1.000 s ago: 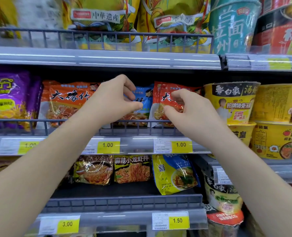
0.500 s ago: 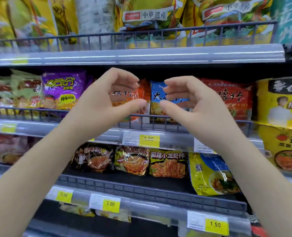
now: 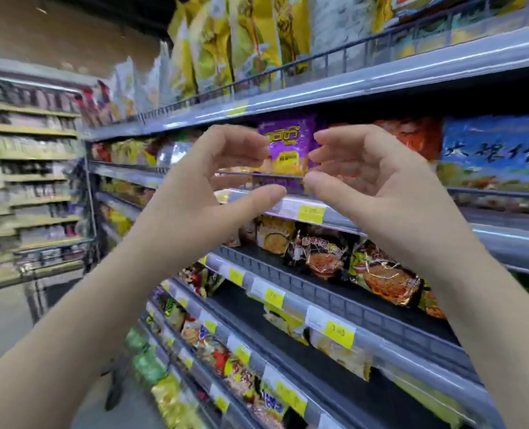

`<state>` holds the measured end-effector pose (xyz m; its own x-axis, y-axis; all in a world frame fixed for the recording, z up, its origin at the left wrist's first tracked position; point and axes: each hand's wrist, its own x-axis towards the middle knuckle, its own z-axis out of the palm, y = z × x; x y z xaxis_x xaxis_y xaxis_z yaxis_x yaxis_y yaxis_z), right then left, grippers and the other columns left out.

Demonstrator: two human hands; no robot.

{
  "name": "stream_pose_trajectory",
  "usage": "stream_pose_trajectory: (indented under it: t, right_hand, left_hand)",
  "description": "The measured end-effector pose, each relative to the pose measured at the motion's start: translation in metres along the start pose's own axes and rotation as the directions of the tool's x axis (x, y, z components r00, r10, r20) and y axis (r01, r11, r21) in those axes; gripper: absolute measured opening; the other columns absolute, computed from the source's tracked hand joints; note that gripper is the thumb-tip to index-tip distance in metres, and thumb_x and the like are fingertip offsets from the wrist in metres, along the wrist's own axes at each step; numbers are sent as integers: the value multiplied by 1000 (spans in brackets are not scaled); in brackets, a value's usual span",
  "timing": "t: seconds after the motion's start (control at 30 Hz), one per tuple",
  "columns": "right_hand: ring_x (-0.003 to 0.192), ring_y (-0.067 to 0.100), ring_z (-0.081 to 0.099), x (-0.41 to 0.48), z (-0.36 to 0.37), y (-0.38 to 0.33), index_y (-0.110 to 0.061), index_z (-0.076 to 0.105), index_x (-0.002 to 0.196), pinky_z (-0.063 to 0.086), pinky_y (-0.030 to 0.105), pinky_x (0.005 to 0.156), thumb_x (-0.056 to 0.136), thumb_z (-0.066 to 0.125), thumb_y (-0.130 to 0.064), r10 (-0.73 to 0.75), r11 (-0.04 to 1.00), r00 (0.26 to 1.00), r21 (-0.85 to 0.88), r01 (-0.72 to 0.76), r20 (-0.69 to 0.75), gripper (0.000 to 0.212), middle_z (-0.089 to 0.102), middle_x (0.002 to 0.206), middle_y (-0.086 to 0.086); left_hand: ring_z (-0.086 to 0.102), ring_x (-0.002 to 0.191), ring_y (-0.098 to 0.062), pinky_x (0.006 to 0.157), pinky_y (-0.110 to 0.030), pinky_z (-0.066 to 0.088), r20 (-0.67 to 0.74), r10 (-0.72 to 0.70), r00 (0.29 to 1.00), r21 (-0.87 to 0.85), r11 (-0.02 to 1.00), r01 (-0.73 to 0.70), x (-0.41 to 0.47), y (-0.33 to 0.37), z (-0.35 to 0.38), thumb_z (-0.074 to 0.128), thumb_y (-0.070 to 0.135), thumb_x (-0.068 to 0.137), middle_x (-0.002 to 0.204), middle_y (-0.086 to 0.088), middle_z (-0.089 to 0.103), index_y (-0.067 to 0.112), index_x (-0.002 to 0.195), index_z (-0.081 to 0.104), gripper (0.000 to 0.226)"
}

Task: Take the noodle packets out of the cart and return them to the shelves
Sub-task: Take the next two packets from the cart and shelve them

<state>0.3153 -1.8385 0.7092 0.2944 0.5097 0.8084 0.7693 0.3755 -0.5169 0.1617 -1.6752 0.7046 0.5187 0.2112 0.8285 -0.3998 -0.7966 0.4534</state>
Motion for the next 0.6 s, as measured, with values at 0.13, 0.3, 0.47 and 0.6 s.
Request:
stream_pose_trajectory:
  t: [0.13, 0.3, 0.47, 0.6]
  right_hand:
    - [103, 9, 72, 13, 59, 0, -28, 66, 122, 58, 27, 87, 90, 79, -22, -10, 996, 996, 84, 2, 93, 36, 73, 114, -5]
    - [103, 7, 72, 32, 150, -9, -27, 65, 123, 59, 26, 88, 87, 79, -25, -16, 992, 980, 127, -9, 199, 39, 73, 115, -6]
    - [104, 8, 71, 60, 267, -24, -32, 65, 122, 57, 25, 88, 78, 77, -41, -57, 981, 969, 194, 9, 242, 46, 73, 113, -10]
    - [104, 6, 71, 76, 371, -33, -32, 64, 124, 57, 24, 89, 81, 76, -40, -69, 968, 945, 250, -14, 319, 45, 72, 115, -10]
  left_hand:
    - [62, 124, -12, 104, -41, 53, -78, -39, 996, 84, 995, 46, -23, -16, -59, 79, 31, 87, 122, 7, 67, 26, 123, 60, 41]
    - [62, 125, -12, 104, -42, 52, -127, -90, 988, 145, 983, 109, -56, -48, -138, 79, 35, 87, 124, 9, 66, 28, 126, 58, 45]
    - [62, 123, -9, 103, -36, 53, -167, -125, 978, 199, 967, 157, -94, -88, -241, 79, 35, 87, 125, 9, 66, 28, 125, 58, 45]
    - [62, 123, -9, 103, -43, 53, -230, -193, 954, 231, 941, 246, -129, -122, -330, 80, 43, 85, 122, 15, 67, 37, 122, 58, 43]
